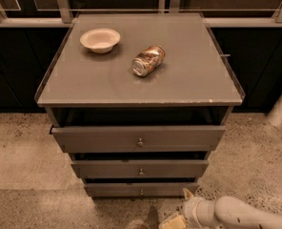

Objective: Open bottom drawer

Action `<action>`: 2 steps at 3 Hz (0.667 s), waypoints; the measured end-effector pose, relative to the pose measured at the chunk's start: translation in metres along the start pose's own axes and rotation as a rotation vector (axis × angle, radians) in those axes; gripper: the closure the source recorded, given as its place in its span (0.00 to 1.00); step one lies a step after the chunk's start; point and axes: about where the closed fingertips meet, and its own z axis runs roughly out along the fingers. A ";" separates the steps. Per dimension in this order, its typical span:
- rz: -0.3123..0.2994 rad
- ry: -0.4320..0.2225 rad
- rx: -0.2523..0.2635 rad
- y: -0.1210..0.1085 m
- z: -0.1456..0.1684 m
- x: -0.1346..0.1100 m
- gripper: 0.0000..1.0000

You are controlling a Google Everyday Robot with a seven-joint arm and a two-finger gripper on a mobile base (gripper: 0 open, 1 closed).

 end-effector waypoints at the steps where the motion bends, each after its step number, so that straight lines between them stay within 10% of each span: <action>1: 0.091 -0.063 -0.071 0.001 0.041 0.031 0.00; 2: 0.200 -0.127 -0.130 0.002 0.079 0.053 0.00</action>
Offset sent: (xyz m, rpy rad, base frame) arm 0.0036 0.0331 -0.1506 0.4047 0.1591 -0.1517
